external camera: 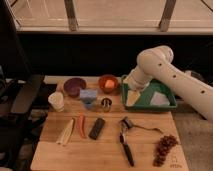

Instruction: Wipe tray with sponge

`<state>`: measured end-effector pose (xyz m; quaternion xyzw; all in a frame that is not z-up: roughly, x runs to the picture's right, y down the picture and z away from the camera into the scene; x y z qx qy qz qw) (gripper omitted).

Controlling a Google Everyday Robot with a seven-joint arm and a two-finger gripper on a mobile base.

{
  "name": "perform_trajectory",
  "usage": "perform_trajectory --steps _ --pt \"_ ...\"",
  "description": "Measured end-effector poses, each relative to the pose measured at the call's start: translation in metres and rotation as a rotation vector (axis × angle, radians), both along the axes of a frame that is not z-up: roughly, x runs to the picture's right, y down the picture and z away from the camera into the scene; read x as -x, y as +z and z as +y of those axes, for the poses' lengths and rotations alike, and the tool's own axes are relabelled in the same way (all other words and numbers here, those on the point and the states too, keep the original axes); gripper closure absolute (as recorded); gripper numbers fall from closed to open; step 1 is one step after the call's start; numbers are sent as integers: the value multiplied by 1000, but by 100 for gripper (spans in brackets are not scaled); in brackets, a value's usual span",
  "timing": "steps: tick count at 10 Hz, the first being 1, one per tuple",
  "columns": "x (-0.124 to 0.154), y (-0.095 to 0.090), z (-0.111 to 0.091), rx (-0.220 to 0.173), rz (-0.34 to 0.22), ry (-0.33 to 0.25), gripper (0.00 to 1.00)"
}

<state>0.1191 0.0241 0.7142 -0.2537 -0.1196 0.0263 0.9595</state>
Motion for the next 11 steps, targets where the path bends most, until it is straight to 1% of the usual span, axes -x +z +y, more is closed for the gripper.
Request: perform_trajectory --steps 1,2,3,4,5,7,9,11 --pt "-1 11 0 10 9 -4 26" --pt "4 27 -4 19 1 -1 26" --pt "17 42 -11 26 -23 -3 26" --pt "29 51 -13 31 -40 -4 26" --pt "48 65 -17 35 -69 1 26" --pt "85 87 -23 37 -125 3 26" --pt "116 105 -27 40 -182 9 26" --pt "149 112 -29 47 -236 9 26"
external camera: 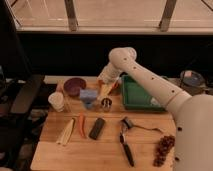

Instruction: Wipe tray with sponge

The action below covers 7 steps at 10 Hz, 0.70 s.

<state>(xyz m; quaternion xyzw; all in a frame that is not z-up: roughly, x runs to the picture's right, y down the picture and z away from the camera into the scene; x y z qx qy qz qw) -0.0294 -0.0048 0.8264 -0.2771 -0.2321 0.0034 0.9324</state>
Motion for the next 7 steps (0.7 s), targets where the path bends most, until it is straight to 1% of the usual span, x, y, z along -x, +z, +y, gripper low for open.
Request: perform_trajectory --steps 1,4,5,6,7 --pt "20 0 0 0 -30 -10 26" --pt "18 0 0 1 -30 -8 26" --pt "18 -1 3 -11 -8 -37 26" --pt "26 2 4 -22 4 -56 26" --pt "35 5 5 -24 -8 -54 26"
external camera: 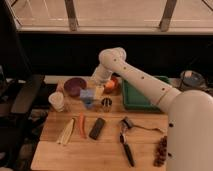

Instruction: Wipe tray with sponge

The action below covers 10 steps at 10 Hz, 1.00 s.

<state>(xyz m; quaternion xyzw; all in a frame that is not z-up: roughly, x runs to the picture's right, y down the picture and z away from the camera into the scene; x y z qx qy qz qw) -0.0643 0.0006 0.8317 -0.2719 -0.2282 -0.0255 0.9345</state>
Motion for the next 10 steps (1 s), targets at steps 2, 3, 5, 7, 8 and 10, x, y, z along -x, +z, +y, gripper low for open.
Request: perform_trajectory --steps 2,3,5,7,8,10 --pt "13 10 4 5 -27 3 26" --pt "21 17 5 13 -43 11 26" --pt "22 31 8 37 -64 46 26" --pt "31 41 12 58 -85 62 26" --pt "33 45 14 68 -90 66 26" --pt "37 51 20 84 -94 67 31"
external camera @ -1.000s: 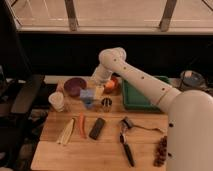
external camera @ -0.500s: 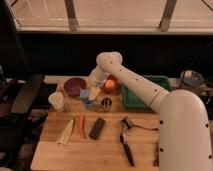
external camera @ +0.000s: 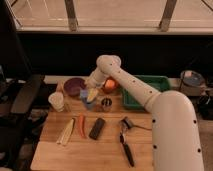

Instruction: Wipe tray with sponge

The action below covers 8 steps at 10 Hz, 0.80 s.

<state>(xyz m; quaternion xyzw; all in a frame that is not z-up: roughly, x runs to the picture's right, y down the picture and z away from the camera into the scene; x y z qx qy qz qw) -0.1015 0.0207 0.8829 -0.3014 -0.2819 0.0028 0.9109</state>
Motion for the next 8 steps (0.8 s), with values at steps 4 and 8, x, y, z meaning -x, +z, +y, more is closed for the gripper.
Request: perform_trajectory --steps 4,8 --pt "-2 1 6 -1 8 -9 69" --pt "-33 -15 -9 -46 51 28 100"
